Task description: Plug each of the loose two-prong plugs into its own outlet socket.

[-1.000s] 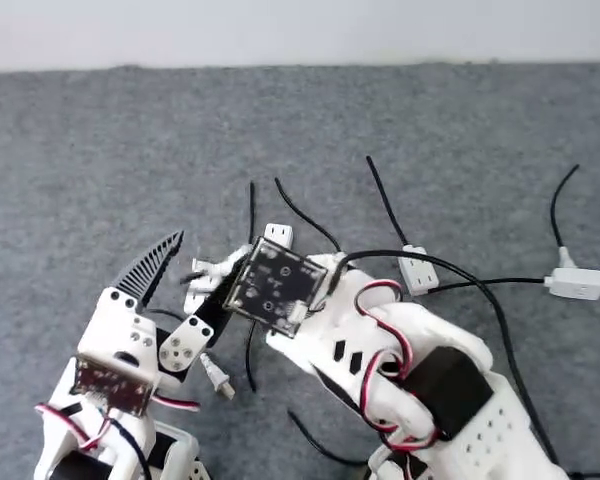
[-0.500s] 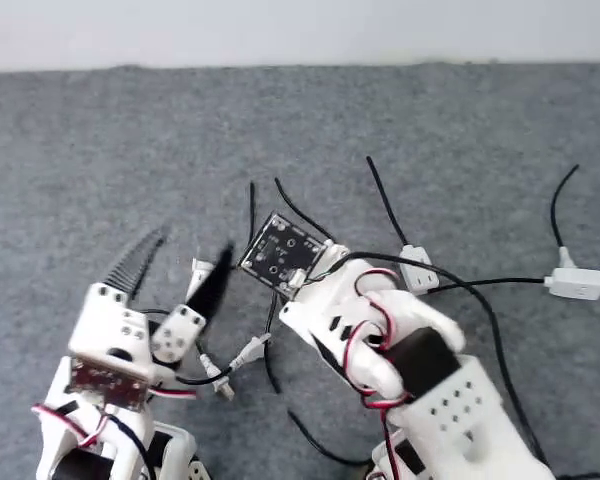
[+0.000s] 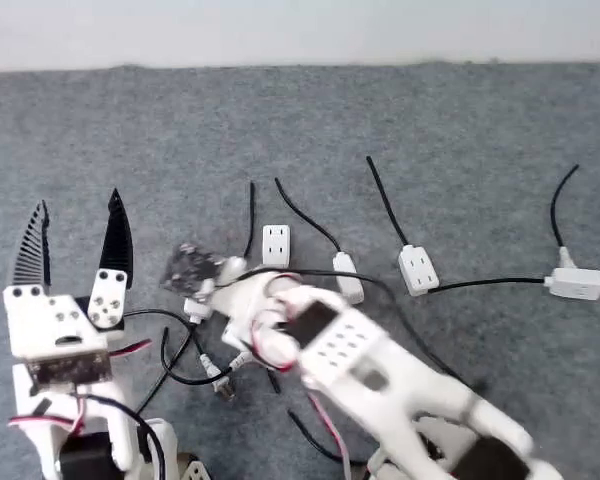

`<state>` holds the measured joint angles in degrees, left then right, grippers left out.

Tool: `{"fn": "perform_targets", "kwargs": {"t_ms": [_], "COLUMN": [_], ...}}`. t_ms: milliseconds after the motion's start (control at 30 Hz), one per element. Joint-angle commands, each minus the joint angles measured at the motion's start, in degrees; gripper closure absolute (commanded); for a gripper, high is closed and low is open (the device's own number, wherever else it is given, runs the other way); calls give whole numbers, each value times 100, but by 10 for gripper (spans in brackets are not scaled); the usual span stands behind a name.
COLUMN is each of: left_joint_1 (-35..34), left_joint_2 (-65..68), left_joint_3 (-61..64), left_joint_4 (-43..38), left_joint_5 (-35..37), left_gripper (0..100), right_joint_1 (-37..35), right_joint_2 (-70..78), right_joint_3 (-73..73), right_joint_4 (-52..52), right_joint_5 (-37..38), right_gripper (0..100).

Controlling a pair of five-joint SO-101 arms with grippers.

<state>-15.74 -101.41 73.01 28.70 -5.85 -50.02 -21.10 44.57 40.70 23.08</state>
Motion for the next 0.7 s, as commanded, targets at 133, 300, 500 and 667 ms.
{"fn": "perform_targets", "kwargs": {"t_ms": [133,300,500,667], "left_joint_1": [-431,-466,-466,-466], "left_joint_2": [1802,2251,2110,2084], "left_joint_3": [-840,-884,-892,-892], "left_joint_4": [-360,-668,-651,-651], "left_joint_5": [237,220,141,26], "left_gripper": [754,754,754,754], "right_joint_1": [-154,-127,-251,-470], "right_joint_2": [963,963,971,1015], "right_joint_3": [-571,-607,-1116,-1363], "right_joint_4": [593,734,1640,2000], "right_joint_5": [1407,1749,2576,2734], "right_gripper": [926,924,924,925]}}
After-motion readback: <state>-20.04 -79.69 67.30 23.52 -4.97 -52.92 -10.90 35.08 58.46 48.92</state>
